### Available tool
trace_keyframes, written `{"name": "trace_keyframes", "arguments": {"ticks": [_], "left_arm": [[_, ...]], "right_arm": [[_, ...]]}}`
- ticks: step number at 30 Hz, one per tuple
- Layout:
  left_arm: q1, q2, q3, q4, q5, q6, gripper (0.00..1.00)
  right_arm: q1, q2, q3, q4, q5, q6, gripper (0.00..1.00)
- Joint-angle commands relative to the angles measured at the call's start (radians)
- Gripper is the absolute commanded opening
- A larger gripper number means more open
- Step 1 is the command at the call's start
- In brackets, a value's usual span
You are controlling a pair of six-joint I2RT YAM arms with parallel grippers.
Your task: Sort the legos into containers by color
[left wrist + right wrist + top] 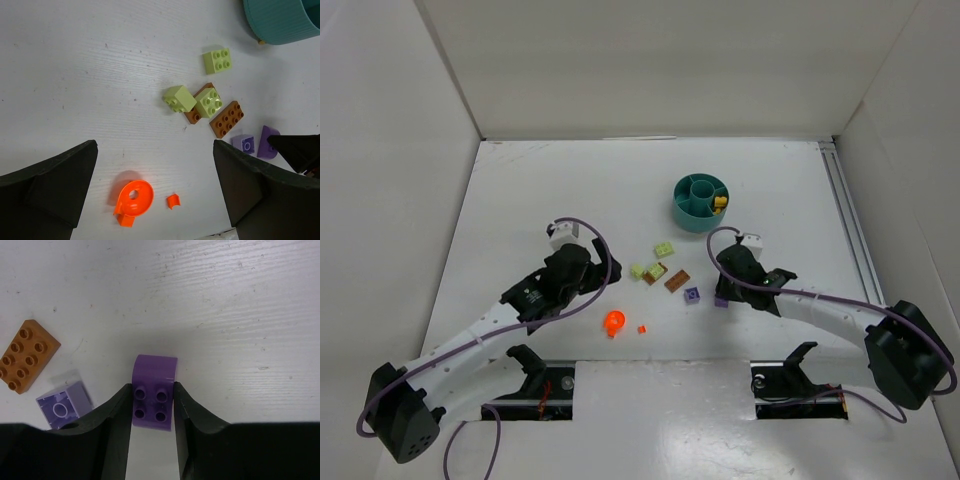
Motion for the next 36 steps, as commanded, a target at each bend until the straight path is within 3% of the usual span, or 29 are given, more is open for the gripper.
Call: {"name": "trace_keyframes", "arguments": {"ticks": [1,5,10,14,17,19,22,28,32,36], "left_arm": [[-0.002,-0.013,-0.012,0.036,0.006,0.011,1.00],[-0.002,-0.022,-0.012,0.036,0.006,0.011,1.00],[-0.002,-0.043,-0.012,0.026,-0.003,0.002,1.00],[-0.002,-0.054,-0.030,0.026,-0.003,0.002,1.00],[-0.002,-0.063,-0.041,0.057,0.008,0.014,1.00],[-0.002,-0.063,-0.041,0.091,0.020,0.025,1.00],[-0.002,-0.063,-0.041,0.109,0.032,0.052,1.00],[-0.002,-0.042,-0.012,0.167,0.032,0.103,1.00],[-0.002,-0.002,0.009,0.192,0.032,0.147,1.00],[-0.002,0.039,0.028,0.235,0.041,0.183,1.00]], "right_arm": [[0.011,-0.005,-0.001,0.026,0.031,-0.012,0.34],[0.011,0.017,0.019,-0.006,0.031,-0.023,0.41],[0.011,0.017,0.028,0.035,0.040,-0.084,0.30],[0.011,-0.053,0.028,0.228,0.026,-0.326,0.27],[0.011,-0.098,0.062,0.372,-0.009,-0.669,0.26],[-0.009,-0.112,0.095,0.422,-0.034,-0.765,0.24],[-0.106,-0.123,0.141,0.528,-0.128,-0.908,0.24],[-0.359,0.006,0.267,0.686,-0.544,-0.982,0.23],[-0.420,0.127,0.361,0.773,-0.742,-1.086,0.23],[-0.486,0.309,0.495,0.821,-0.898,-1.059,0.23]]}}
